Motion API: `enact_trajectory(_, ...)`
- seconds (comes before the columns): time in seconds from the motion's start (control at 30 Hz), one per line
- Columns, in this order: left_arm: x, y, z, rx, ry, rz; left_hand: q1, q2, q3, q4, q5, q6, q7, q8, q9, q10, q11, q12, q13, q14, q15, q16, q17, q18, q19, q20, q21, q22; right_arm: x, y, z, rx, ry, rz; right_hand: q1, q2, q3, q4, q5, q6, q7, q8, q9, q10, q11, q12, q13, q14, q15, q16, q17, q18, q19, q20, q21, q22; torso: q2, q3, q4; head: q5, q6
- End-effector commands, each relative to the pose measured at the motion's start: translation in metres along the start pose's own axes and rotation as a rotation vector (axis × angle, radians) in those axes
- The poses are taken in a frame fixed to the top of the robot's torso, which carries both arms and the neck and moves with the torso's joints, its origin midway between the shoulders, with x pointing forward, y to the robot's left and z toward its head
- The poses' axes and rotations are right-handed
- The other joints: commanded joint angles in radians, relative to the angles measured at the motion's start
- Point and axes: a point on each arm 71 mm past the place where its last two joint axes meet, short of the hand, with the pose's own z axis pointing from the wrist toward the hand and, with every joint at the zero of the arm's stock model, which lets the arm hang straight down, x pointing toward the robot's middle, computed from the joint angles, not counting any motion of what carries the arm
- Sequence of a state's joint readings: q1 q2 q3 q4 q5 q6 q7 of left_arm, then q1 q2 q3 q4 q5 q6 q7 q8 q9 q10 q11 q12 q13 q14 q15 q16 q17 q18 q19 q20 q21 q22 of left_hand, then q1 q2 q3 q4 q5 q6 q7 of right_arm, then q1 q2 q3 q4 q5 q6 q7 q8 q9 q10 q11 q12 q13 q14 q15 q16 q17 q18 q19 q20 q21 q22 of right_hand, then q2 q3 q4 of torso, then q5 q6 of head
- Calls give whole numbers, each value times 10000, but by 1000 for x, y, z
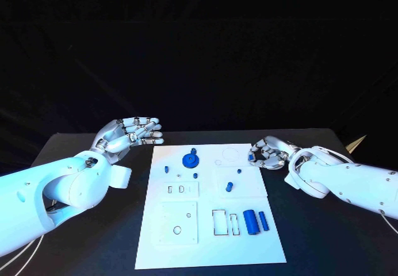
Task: Assemble the parts on the task board
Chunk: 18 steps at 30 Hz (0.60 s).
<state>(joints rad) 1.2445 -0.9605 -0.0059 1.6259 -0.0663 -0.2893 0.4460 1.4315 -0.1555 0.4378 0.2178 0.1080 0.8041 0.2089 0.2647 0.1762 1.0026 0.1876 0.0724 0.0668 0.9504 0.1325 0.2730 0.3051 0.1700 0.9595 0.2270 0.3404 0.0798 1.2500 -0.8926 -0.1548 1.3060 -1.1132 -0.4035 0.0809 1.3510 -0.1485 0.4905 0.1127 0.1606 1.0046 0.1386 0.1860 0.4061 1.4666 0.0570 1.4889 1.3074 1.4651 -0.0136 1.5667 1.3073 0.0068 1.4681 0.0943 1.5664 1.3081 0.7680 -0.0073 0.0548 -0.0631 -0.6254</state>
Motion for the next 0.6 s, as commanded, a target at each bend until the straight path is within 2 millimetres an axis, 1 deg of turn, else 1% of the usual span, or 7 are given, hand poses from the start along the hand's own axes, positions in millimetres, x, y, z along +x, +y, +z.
enact_trajectory(0.03, 2, -1, 0, 63, 164, -109, -113, -9, 46, 12, -29, -61, 412, -31, 12, 12, 42, -64, 7, 32, 68, -29, 10, 129, 20, 45, -23, -8, -2, 1, 0, -60, -317, -36, -60, 205, 76, -90, 55, 244, -175, 299, 217, 418, -138, 72, 1902, 1057, -131, 41, 2635, -68, 1027, -119, 44, 2627, 0, -1, -6, 11, 5)
enact_trajectory(0.13, 2, -1, 0, 63, 163, -108, -113, -9, 46, 12, -29, -61, 412, -31, 12, 12, 42, -64, 7, 32, 68, -29, 10, 129, 20, 45, -23, -8, -2, 2, 0, -69, -473, -38, -93, 263, 109, -159, 61, 312, -257, 471, 312, 455, -212, 103, 1936, 1057, -197, 41, 2635, -68, 1027, -181, 44, 2627, -2, -5, -3, 16, 3)
enact_trajectory(0.2, 2, -1, 0, 63, 161, -107, -113, -9, 46, 12, -29, -61, 412, -31, 12, 12, 42, -64, 7, 32, 68, -29, 10, 129, 20, 45, -23, -8, -3, 2, 0, -67, -554, -35, -107, 273, 114, -172, 59, 317, -272, 507, 333, 460, -226, 107, 1941, 1057, -212, 41, 2635, -68, 1027, -195, 44, 2627, -4, -6, 0, 16, 6)
enact_trajectory(0.33, 1, -1, 0, 62, 151, -103, -113, -9, 46, 12, -29, -61, 412, -31, 12, 12, 42, -64, 7, 32, 68, -29, 10, 129, 20, 45, -23, -8, -3, 5, -1, -61, -685, 16, -113, 270, 114, -179, 58, 306, -271, 513, 338, 459, -231, 104, 1939, 1057, -215, 41, 2635, -68, 1027, -200, 44, 2627, -3, -1, 3, 25, 7)
enact_trajectory(0.4, 1, -1, 0, 61, 144, -99, -113, -9, 46, 12, -29, -61, 412, -31, 12, 12, 42, -64, 7, 32, 68, -29, 10, 129, 20, 45, -23, -8, -2, 8, -3, -37, -730, 93, -132, 262, 114, -186, 58, 274, -268, 519, 345, 454, -234, 96, 1931, 1057, -219, 41, 2635, -68, 1027, -209, 44, 2627, -14, -6, -9, 35, -2)
enact_trajectory(0.5, 0, -1, 0, 58, 127, -90, -113, -9, 46, 12, -29, -61, 412, -31, 12, 12, 42, -64, 7, 32, 68, -29, 10, 129, 20, 45, -23, -8, -2, 15, -6, 9, -775, 255, -143, 258, 115, -192, 61, 251, -265, 522, 348, 450, -235, 91, 1927, 1057, -220, 41, 2635, -68, 1027, -214, 44, 2627, -37, -19, -19, 50, -6)
enact_trajectory(0.6, 0, -1, 0, 55, 110, -82, -113, -9, 46, 12, -29, -61, 412, -31, 12, 12, 42, -64, 7, 32, 68, -29, 10, 129, 20, 45, -23, -8, -2, 23, -7, 14, -807, 414, -170, 260, 124, -199, 67, 192, -254, 522, 353, 446, -231, 83, 1922, 1057, -220, 41, 2635, -68, 1027, -221, 44, 2627, -48, -16, -25, 54, -5)
